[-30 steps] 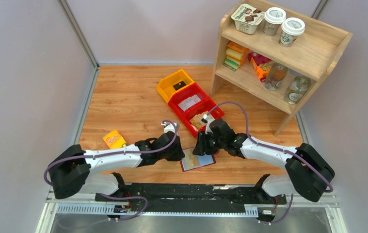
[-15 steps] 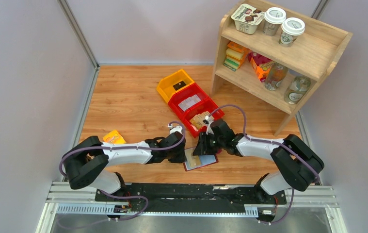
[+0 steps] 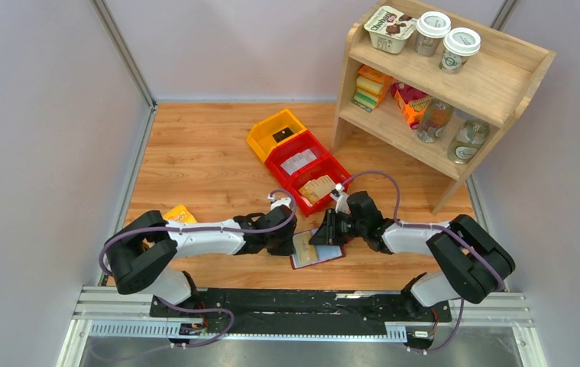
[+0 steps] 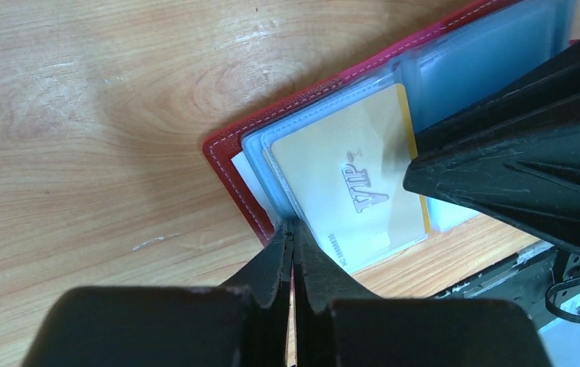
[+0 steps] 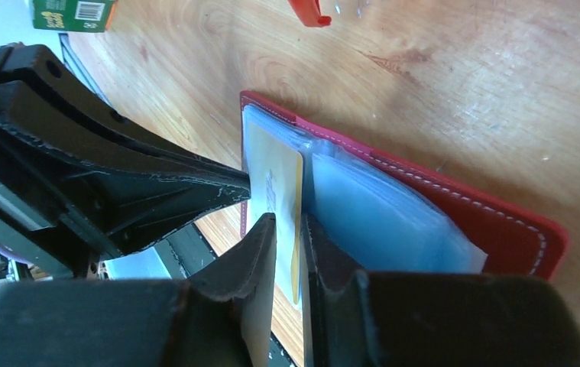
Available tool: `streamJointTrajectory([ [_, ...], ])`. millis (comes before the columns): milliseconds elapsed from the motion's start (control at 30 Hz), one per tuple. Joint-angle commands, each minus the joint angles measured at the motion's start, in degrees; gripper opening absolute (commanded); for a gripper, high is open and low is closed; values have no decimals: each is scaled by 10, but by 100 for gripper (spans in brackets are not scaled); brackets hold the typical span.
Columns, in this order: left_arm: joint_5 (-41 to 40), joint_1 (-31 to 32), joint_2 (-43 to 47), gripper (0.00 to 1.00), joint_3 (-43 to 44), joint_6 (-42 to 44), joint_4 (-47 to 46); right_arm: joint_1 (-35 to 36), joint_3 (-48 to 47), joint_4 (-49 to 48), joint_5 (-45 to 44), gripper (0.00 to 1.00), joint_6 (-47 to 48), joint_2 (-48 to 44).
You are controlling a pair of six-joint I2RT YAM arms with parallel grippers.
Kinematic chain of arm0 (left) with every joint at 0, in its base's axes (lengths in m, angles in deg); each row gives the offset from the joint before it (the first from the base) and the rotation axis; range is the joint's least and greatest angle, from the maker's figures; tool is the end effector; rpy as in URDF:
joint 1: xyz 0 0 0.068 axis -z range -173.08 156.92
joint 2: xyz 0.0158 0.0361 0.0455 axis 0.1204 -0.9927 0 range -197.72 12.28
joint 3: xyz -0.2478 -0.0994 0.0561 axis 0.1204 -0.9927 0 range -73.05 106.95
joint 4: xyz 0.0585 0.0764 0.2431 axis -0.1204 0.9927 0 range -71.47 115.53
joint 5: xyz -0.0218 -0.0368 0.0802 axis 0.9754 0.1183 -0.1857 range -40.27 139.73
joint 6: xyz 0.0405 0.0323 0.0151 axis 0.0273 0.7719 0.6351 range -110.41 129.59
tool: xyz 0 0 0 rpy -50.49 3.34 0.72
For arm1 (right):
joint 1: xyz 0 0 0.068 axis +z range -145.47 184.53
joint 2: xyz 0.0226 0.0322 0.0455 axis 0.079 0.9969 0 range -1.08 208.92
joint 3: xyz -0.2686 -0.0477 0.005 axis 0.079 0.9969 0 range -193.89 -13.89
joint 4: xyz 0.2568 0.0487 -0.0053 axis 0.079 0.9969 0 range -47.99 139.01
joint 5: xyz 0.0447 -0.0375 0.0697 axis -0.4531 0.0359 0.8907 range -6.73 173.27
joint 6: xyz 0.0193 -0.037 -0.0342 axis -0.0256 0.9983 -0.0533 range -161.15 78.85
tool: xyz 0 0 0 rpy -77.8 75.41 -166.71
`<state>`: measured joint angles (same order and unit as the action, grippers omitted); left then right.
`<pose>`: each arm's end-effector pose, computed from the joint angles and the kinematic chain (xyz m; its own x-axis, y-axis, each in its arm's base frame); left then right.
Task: Take the credit cards out of the card holder
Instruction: Remove the credit card from the card holder.
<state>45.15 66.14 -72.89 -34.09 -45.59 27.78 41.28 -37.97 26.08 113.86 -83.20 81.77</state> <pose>0.1420 -0.2328 0.1510 -0.9248 -0.0465 -0.3777 0.1298 0.8945 -0.4279 0.1831 0.1595 0.1259 -0.9498 0.0103 -0.3126 -0.2395 0.6188 0.7481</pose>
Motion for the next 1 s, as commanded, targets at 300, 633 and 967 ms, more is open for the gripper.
streamJointTrajectory([
  [300, -9, 4, -56, 0, 10, 7, 33, -15, 40, -234, 142, 7, -67, 27],
  [633, -10, 3, -66, 0, 9, 6, 37, -60, 52, -240, 164, 0, -81, 49],
  [967, -8, 3, -67, 0, 5, 6, 31, -114, 31, -72, 152, 0, -16, 23],
])
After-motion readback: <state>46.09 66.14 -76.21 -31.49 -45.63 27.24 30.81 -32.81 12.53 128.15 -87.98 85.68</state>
